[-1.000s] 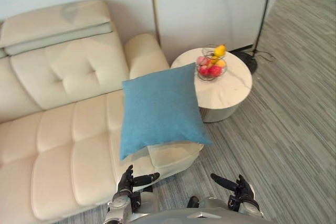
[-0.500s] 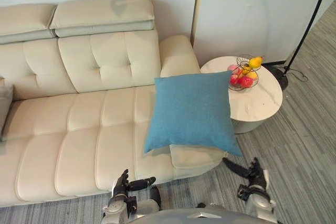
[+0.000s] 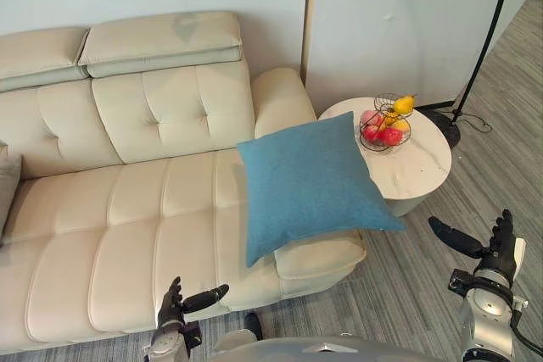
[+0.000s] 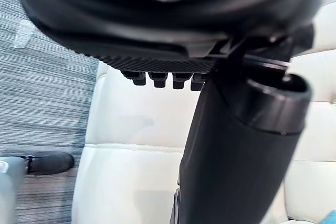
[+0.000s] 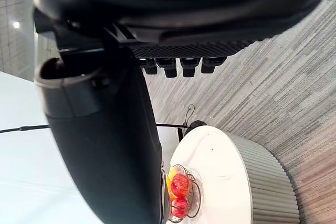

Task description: Pick up cushions and gather them together orderly.

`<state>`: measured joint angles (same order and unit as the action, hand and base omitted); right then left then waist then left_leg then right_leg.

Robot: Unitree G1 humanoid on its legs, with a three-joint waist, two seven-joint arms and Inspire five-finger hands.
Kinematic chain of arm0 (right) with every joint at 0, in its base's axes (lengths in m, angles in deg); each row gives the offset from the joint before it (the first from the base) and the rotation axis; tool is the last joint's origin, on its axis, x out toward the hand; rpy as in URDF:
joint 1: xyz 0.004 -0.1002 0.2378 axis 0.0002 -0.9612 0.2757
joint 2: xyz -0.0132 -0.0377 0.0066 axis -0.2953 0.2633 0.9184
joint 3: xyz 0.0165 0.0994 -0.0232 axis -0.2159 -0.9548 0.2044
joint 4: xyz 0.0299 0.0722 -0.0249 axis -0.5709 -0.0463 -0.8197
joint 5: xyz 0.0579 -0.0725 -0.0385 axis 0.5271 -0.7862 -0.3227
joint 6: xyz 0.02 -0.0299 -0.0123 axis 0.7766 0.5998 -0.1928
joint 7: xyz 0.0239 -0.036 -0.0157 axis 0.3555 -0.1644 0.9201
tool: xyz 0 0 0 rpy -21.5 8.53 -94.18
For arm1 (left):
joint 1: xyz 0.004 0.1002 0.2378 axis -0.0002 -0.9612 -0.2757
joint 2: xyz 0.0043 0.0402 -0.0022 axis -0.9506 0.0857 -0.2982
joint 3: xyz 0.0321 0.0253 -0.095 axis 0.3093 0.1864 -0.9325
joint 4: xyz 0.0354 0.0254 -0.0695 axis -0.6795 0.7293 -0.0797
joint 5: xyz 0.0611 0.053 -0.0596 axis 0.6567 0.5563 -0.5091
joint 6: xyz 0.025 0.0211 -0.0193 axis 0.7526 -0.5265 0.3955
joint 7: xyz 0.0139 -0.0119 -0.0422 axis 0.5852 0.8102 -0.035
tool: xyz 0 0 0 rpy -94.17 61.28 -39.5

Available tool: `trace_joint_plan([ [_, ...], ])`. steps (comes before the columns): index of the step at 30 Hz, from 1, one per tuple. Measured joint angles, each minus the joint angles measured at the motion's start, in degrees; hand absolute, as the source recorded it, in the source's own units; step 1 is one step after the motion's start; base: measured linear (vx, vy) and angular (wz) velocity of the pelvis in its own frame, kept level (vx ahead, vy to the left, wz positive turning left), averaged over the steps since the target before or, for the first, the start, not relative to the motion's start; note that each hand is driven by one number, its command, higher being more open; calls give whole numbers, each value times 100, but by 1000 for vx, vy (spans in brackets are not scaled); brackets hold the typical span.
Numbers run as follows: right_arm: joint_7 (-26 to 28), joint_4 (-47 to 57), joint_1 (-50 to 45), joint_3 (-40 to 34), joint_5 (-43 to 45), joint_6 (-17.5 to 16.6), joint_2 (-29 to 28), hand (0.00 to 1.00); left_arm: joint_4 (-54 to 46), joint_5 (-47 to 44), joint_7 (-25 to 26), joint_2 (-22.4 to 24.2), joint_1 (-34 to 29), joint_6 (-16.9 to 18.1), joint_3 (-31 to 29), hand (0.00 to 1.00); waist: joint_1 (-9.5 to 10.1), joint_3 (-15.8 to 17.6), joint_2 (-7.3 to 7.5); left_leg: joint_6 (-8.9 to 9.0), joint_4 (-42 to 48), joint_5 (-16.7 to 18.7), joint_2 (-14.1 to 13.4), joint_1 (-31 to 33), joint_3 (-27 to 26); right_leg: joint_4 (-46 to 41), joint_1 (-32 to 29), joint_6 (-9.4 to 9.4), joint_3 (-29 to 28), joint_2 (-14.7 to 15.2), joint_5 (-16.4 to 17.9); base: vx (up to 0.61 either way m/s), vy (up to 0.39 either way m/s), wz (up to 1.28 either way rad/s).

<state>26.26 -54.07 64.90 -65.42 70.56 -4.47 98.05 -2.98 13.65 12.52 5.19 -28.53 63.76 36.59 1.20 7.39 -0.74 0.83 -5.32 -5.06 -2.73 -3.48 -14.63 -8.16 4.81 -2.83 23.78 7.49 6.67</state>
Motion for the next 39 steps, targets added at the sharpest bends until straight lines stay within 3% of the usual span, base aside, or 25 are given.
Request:
trace_joint_plan([
  [5,51,0,22,-80,163,-1,52,100,-400,-122,4,-41,-9,6,-28,100,-32,-42,-2,2,-1,1,-7,-5,-3,95,10,6,-36,-30,-59,-16,3,-5],
  [10,225,-1,144,400,701,-7,75,100,-1193,-361,61,-54,4,50,69,100,-60,-58,-20,1,-1,1,-5,16,-2,178,3,2,-59,-43,-115,-11,4,-2],
  [14,417,-2,451,1111,1033,-25,88,100,-1772,-518,120,-63,95,105,582,100,-106,-90,-74,-4,2,-16,15,117,64,220,-59,0,-29,-46,-136,-2,3,3],
  [20,516,-281,1086,1771,1035,-45,87,100,-1852,-684,112,15,577,133,1437,100,-104,-60,-98,-18,28,-126,19,424,321,368,-192,43,182,-100,-202,4,-9,18],
  [26,424,-854,2218,2210,1241,-87,100,100,-1845,-743,225,116,1497,153,1993,100,-42,453,-176,-34,33,-392,-83,1027,445,231,-792,161,196,-160,-310,-79,-15,2],
  [27,361,-1050,2514,2224,1262,-106,107,0,-1769,-742,245,119,1828,160,2103,100,-21,574,-188,-41,34,-452,-113,1232,444,87,-1059,166,175,-159,-307,-135,-6,-4],
  [28,288,-1187,2754,2227,1273,-120,132,0,-1635,-742,255,122,2130,165,2154,100,-19,687,-205,-29,35,-497,-133,1386,443,-42,-1269,182,160,-150,-297,-187,4,-7],
  [29,206,-1317,3016,2234,1293,-136,170,0,-1424,-742,277,118,2486,171,2166,0,-17,826,-217,-40,35,-547,-146,1528,434,-188,-1483,196,131,-133,-288,-129,5,-10],
  [33,53,-1623,3685,2371,1481,-186,363,0,-824,-763,451,57,3427,169,2130,0,-35,1158,-192,-61,124,-633,-151,1926,367,-662,-2098,257,-8,-23,-239,-118,-2,-13],
  [39,12,-1697,4165,2669,1481,-259,459,0,-874,-1105,552,-132,3905,194,2133,0,-38,1298,-174,-56,194,-735,-181,2271,262,-1099,-2661,337,-151,52,-179,-70,-41,-10],
])
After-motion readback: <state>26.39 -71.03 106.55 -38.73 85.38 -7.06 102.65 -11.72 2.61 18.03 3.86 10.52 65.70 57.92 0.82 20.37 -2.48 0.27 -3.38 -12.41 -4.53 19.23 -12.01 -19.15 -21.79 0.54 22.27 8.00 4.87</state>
